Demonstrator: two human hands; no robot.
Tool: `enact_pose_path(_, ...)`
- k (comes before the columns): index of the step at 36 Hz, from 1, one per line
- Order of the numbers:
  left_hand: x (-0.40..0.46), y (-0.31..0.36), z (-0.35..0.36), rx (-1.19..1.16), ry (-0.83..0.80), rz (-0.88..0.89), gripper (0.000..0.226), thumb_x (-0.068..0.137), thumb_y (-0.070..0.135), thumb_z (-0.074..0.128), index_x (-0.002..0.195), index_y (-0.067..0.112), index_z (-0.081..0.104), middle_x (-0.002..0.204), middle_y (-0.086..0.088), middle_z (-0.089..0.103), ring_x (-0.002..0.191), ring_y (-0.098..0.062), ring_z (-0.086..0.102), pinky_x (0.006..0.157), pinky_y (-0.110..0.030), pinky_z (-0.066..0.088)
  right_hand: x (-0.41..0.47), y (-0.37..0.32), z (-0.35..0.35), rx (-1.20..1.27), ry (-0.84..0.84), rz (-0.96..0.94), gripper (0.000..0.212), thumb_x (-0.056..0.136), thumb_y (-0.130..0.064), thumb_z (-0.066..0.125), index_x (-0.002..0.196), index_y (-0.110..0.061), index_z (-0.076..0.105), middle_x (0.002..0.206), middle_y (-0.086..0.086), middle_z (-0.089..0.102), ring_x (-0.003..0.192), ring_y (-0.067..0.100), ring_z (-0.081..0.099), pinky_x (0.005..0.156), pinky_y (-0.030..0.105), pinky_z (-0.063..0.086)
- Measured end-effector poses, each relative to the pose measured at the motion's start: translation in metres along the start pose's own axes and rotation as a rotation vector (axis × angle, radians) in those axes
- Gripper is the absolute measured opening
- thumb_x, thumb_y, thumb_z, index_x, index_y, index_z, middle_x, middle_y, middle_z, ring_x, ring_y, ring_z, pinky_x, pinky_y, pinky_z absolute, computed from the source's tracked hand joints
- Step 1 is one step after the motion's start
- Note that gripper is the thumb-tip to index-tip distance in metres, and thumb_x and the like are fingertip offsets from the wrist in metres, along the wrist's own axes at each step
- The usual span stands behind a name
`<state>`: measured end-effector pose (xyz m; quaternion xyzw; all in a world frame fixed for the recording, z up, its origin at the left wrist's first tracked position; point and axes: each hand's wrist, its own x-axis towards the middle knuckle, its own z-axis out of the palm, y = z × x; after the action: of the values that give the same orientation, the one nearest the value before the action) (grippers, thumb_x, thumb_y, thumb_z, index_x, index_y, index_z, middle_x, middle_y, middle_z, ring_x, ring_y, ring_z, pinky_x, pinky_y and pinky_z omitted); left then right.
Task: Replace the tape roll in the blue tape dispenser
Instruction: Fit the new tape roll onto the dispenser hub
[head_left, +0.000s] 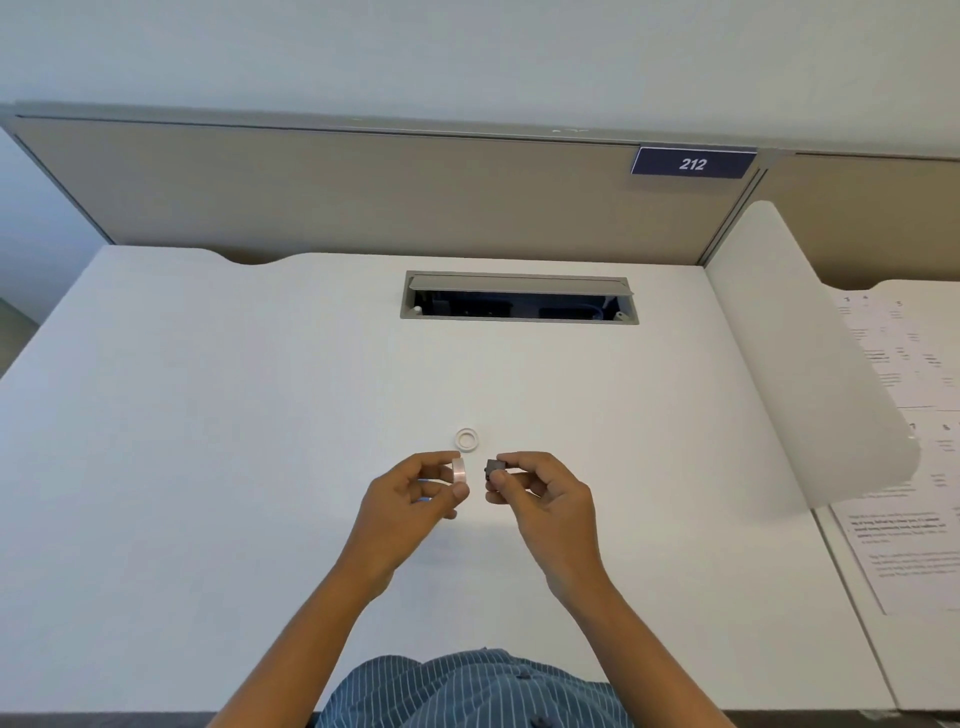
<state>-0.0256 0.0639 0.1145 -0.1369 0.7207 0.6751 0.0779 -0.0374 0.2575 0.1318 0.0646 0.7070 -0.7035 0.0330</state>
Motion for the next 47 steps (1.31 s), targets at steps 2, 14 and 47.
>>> enact_pose_path(2,-0.001,0.003,0.0,-0.016,-0.007,0.006,0.033,0.087,0.031,0.087,0.117,0.04,0.078,0.108,0.005,0.079,0.091,-0.024,0.081,0.076,-0.026,0.066,-0.001,-0.006,0.002,0.025,-0.012,0.009,0.018,0.095,0.002,0.077,0.107,-0.012,0.08,0.098,0.005,0.083,0.082,0.025,0.083,0.074,0.019,0.062)
enact_pose_path(14,-0.012,0.022,-0.002,-0.051,-0.095,0.038,0.06,0.072,0.061,0.089,0.125,0.038,0.074,0.118,0.004,0.08,0.093,-0.024,0.081,0.089,-0.054,0.064,-0.008,-0.019,0.004,0.024,-0.098,-0.068,0.029,0.094,0.008,0.075,0.115,-0.01,0.08,0.109,0.007,0.08,0.084,0.025,0.082,0.077,0.021,0.062)
enact_pose_path(47,-0.015,0.037,0.003,-0.06,-0.093,0.109,0.045,0.077,0.04,0.092,0.12,0.035,0.079,0.115,0.001,0.081,0.099,-0.022,0.08,0.081,-0.019,0.063,-0.002,-0.018,-0.004,-0.097,-0.182,-0.147,0.03,0.092,0.007,0.078,0.114,-0.013,0.083,0.109,0.001,0.082,0.099,0.024,0.079,0.091,0.038,0.066)
